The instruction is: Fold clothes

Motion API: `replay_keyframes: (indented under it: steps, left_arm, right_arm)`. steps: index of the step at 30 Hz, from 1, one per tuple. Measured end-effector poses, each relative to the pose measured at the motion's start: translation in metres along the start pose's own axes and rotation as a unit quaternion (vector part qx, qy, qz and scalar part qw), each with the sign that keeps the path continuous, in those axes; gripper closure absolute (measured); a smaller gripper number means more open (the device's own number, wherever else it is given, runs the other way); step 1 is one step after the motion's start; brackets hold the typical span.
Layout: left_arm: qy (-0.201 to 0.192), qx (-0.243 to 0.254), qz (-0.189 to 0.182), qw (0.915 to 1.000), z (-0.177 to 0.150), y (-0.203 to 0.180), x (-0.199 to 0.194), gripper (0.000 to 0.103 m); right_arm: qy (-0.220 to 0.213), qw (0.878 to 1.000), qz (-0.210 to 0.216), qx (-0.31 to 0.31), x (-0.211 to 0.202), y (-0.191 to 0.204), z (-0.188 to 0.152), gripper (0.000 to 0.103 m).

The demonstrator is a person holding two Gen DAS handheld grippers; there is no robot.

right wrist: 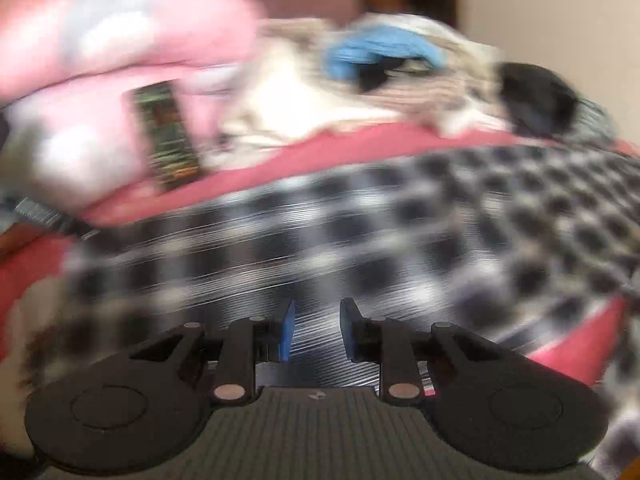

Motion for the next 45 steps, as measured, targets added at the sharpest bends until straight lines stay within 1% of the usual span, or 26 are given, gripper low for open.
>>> replay_keyframes:
  steps: [1, 2, 3, 5, 7, 9, 11, 13, 15, 17, 20, 21, 24, 25, 26, 27, 29, 30, 32, 34, 35, 37, 39, 41, 43, 45]
  left_arm:
    - [0.0, -0.009, 0.014, 0.9999, -0.002, 0.007, 0.001, 0.081]
    - [-0.003, -0.015, 0.017, 0.9997, -0.003, 0.012, -0.004, 0.081]
    - [-0.005, -0.011, 0.035, 0.9993, -0.005, 0.019, -0.011, 0.08]
    - [-0.009, -0.005, 0.067, 0.9977, -0.01, 0.032, -0.024, 0.077]
    - [-0.005, -0.024, 0.059, 0.9979, -0.021, 0.045, -0.036, 0.072]
    - [0.005, -0.038, 0.043, 0.9983, -0.03, 0.053, -0.041, 0.068]
    - [0.016, -0.036, 0.035, 0.9986, -0.037, 0.054, -0.04, 0.064]
    - [0.016, -0.023, 0.042, 0.9987, -0.039, 0.051, -0.035, 0.062]
    - [0.004, -0.012, 0.049, 0.9987, -0.035, 0.047, -0.034, 0.062]
    - [-0.016, -0.002, 0.039, 0.9991, -0.029, 0.04, -0.033, 0.063]
    - [-0.024, 0.041, 0.03, 0.9984, -0.022, 0.023, -0.027, 0.08]
    - [-0.03, 0.066, 0.044, 0.9964, -0.022, 0.017, -0.027, 0.091]
    - [-0.067, 0.143, 0.113, 0.981, -0.018, 0.002, -0.039, 0.094]
    - [-0.089, 0.181, 0.138, 0.9695, -0.016, -0.007, -0.047, 0.095]
    - [-0.108, 0.231, 0.16, 0.9536, -0.017, -0.018, -0.053, 0.094]
    - [-0.11, 0.267, 0.168, 0.9426, -0.021, -0.026, -0.054, 0.091]
    - [-0.084, 0.286, 0.162, 0.9409, -0.035, -0.028, -0.049, 0.09]
    - [-0.071, 0.288, 0.156, 0.9422, -0.041, -0.027, -0.047, 0.09]
    - [-0.05, 0.245, 0.132, 0.959, -0.047, -0.015, -0.049, 0.086]
    - [-0.049, 0.181, 0.118, 0.9752, -0.044, 0.002, -0.056, 0.079]
    - [-0.05, 0.147, 0.107, 0.982, -0.04, 0.01, -0.057, 0.078]
    - [-0.051, 0.069, 0.083, 0.9928, -0.033, 0.029, -0.059, 0.076]
    - [-0.037, 0.01, 0.045, 0.9982, -0.03, 0.038, -0.05, 0.073]
    - [-0.021, -0.03, 0.017, 0.9992, -0.03, 0.042, -0.04, 0.072]
    - [-0.015, -0.03, 0.017, 0.9993, -0.031, 0.039, -0.033, 0.072]
    - [-0.028, -0.018, 0.033, 0.9989, -0.03, 0.034, -0.03, 0.073]
  right_arm:
    - [0.005, 1.0, 0.002, 0.003, 0.005, 0.0, -0.002, 0.076]
    - [0.018, 1.0, 0.016, 0.005, 0.01, 0.006, -0.01, 0.076]
    - [0.037, 0.998, 0.042, -0.003, 0.013, 0.019, -0.021, 0.076]
    - [0.061, 0.992, 0.092, -0.056, 0.011, 0.058, -0.049, 0.075]
    - [0.078, 0.981, 0.148, -0.094, 0.002, 0.089, -0.064, 0.076]
    - [0.094, 0.973, 0.192, -0.086, -0.004, 0.102, -0.068, 0.076]
    - [0.096, 0.973, 0.199, -0.064, -0.001, 0.097, -0.06, 0.076]
    - [0.092, 0.976, 0.194, -0.041, 0.005, 0.087, -0.047, 0.076]
    - [0.086, 0.978, 0.189, -0.02, 0.01, 0.077, -0.033, 0.076]
    - [0.079, 0.979, 0.187, -0.005, 0.01, 0.071, -0.023, 0.076]
    - [0.072, 0.98, 0.185, 0.008, 0.004, 0.069, -0.022, 0.076]
    - [0.071, 0.981, 0.183, 0.01, 0.004, 0.069, -0.022, 0.076]
    - [0.078, 0.982, 0.174, 0.016, 0.003, 0.068, -0.03, 0.076]
    - [0.08, 0.982, 0.171, 0.018, 0.003, 0.068, -0.033, 0.076]
    - [0.084, 0.982, 0.169, 0.017, 0.004, 0.069, -0.035, 0.076]
    - [0.087, 0.982, 0.168, 0.017, 0.004, 0.069, -0.037, 0.076]
    - [0.095, 0.982, 0.165, 0.016, 0.004, 0.07, -0.041, 0.076]
    - [0.098, 0.982, 0.163, 0.016, 0.005, 0.07, -0.043, 0.076]
    - [0.102, 0.982, 0.161, 0.011, 0.007, 0.072, -0.045, 0.076]
    - [0.101, 0.982, 0.161, 0.007, 0.006, 0.074, -0.044, 0.076]
    - [0.1, 0.982, 0.161, 0.005, 0.006, 0.075, -0.043, 0.076]
    - [0.098, 0.982, 0.163, 0.001, 0.005, 0.077, -0.04, 0.076]
    - [0.097, 0.981, 0.169, 0.002, 0.007, 0.079, -0.037, 0.076]
    - [0.095, 0.98, 0.175, -0.001, 0.008, 0.082, -0.033, 0.076]
    - [0.092, 0.979, 0.179, -0.003, 0.01, 0.085, -0.028, 0.076]
    - [0.09, 0.979, 0.184, -0.004, 0.012, 0.088, -0.023, 0.076]
Point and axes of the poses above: each gripper's, at about its wrist camera, not at the fingertips, and x roughly the way its jaws point, y to its left, z to its top, the point moved 9 cm from there along x, roughly the way its jaws point, and after that the axes turned 8 degrees about x, right-handed, at the moved point
